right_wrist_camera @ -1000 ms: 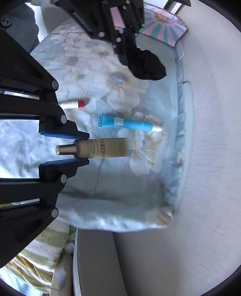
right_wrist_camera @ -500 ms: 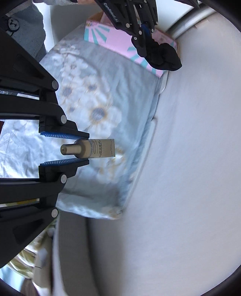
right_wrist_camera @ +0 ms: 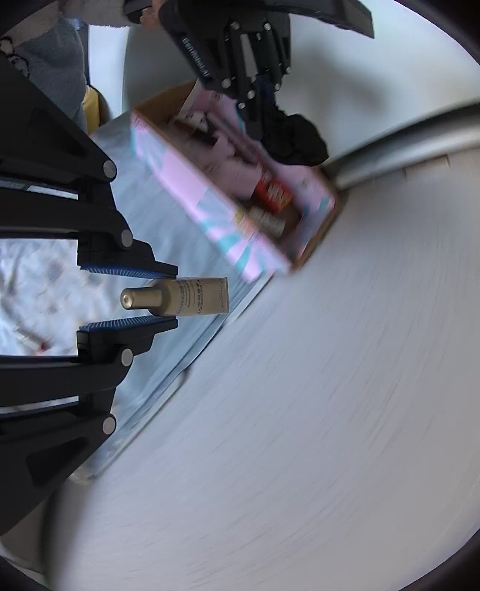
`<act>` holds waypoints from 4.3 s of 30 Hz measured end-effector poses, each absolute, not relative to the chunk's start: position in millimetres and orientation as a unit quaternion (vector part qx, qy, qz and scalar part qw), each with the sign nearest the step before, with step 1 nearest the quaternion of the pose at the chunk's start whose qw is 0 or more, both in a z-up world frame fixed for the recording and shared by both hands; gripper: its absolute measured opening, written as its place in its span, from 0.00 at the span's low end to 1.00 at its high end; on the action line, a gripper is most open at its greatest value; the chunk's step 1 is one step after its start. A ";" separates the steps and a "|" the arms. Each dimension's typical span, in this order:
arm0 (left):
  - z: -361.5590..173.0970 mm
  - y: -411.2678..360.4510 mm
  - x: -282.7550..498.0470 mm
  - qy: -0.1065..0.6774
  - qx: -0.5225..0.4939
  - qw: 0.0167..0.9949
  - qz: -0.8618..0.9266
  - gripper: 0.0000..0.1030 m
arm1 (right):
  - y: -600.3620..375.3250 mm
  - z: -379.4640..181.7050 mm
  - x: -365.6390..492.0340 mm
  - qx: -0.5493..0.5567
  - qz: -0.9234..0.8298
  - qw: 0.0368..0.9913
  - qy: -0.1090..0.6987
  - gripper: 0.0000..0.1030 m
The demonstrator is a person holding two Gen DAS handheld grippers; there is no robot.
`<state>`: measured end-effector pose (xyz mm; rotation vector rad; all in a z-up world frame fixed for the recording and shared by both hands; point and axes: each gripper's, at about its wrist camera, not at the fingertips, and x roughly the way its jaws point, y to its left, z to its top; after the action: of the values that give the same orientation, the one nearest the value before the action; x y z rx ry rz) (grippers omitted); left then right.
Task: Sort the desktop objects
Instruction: 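Carry scrunchie and gold tube into the cardboard box and release both, then move both tools back over the last two items on the bed, then grasp the blue tube with the left tool while the right tool grasps the red-capped lip balm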
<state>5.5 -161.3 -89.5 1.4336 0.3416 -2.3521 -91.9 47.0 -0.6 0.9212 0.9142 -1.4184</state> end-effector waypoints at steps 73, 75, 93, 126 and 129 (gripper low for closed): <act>-102.2 -34.0 -80.2 0.044 0.531 0.015 -0.846 0.85 | 139.1 10.6 -186.1 0.471 -0.675 0.458 0.335 0.65; -108.6 -13.4 -95.4 0.046 0.537 -0.008 -0.842 0.85 | 161.7 7.0 -198.7 0.477 -0.683 0.444 0.331 0.65; -246.7 135.9 -214.9 0.029 0.616 -0.042 -0.786 0.83 | 277.2 -120.5 -236.2 0.534 -0.691 0.415 0.256 0.60; -256.6 130.4 -193.6 0.012 0.591 0.003 -0.807 0.12 | 271.0 -158.8 -209.1 0.479 -0.682 0.475 0.283 0.10; -246.3 124.4 -186.4 0.014 0.589 0.004 -0.808 0.12 | 272.9 -151.5 -209.9 0.485 -0.682 0.475 0.273 0.10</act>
<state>-186.4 124.4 -246.3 1.8458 0.0426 -2.5316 -209.9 272.9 -151.5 1.1857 0.6682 -1.6671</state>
